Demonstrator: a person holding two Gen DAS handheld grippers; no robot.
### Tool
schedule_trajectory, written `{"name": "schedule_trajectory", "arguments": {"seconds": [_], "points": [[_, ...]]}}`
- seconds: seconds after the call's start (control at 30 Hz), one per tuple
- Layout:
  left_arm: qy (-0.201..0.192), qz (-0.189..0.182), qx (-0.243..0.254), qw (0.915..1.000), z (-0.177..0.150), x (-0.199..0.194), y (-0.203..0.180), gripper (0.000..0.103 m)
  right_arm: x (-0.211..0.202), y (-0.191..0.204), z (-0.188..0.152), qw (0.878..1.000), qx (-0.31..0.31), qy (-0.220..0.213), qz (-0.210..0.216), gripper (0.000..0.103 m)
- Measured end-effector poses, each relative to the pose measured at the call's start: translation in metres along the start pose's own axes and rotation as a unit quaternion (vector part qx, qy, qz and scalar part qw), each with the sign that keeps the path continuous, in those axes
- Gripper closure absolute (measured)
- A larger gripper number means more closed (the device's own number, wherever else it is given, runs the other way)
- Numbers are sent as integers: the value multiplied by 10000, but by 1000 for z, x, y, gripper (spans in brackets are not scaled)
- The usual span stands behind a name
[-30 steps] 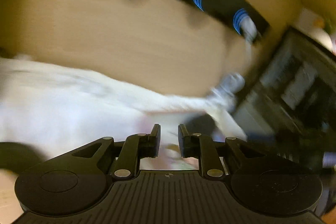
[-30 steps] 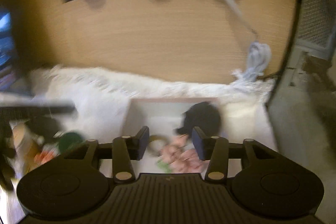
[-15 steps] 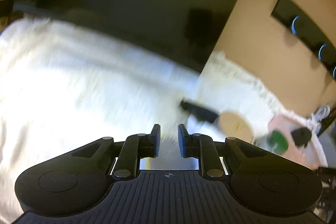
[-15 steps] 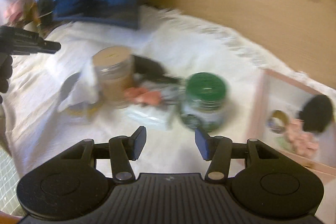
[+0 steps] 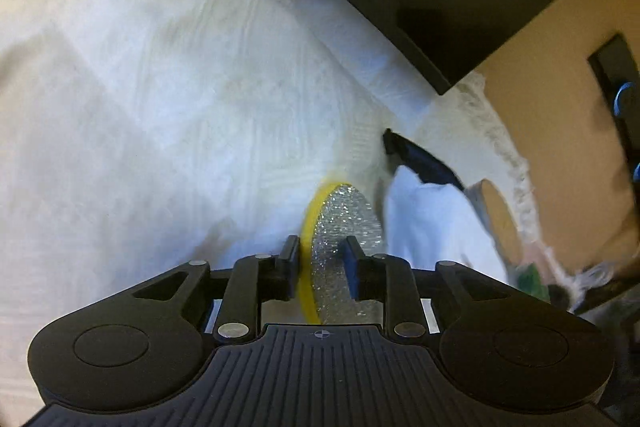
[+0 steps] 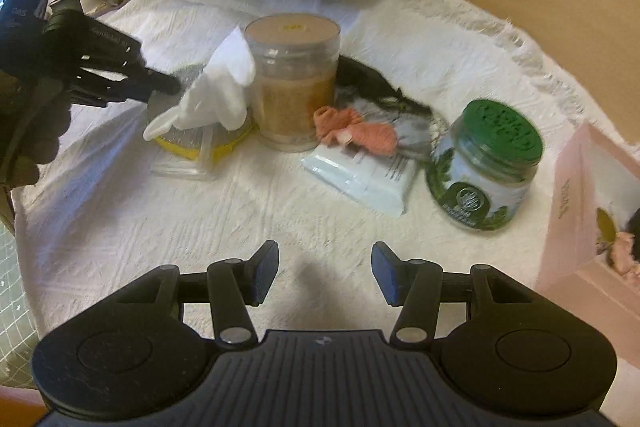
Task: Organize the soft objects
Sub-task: 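Grasp the yellow glitter sponge disc with the left tool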
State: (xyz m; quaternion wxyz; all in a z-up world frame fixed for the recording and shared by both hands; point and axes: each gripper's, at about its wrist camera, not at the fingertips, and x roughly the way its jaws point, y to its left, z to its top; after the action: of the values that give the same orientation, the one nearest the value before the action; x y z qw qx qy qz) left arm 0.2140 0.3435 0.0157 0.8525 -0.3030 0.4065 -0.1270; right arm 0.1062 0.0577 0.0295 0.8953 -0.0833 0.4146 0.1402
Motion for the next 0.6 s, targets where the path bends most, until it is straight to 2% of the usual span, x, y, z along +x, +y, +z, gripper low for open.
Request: {"name": "schedule_trajectory", "arguments": {"seconds": [0.1,0.17,0.23,0.33,0.43,0.5,0.6], "points": [[38,-780,-78,9969,-1,-5,-7,78,11,0,-1,9997,79,209,71,52],[42,-939,141,9955,-1,-8,-17,78,18,-1,-6,9991,168,353,153,51],[187,-596,400,9972,-1,0,-28,78,20,-1,-10,9992,229,299,158,43],[292,-172,515,9981,0,16,-32,78,21,0,-12,9993,220,276,144,38],[352,-156,456,9982,-3,30,-34,78,23,2,-13,9994,198,241,149,33],[483,-216,474,9975,-2,41,-40,85,24,3,-15,9995,199,192,147,32],[588,-192,409,9972,-2,42,-42,85,26,1,-17,9995,198,120,208,22]]}}
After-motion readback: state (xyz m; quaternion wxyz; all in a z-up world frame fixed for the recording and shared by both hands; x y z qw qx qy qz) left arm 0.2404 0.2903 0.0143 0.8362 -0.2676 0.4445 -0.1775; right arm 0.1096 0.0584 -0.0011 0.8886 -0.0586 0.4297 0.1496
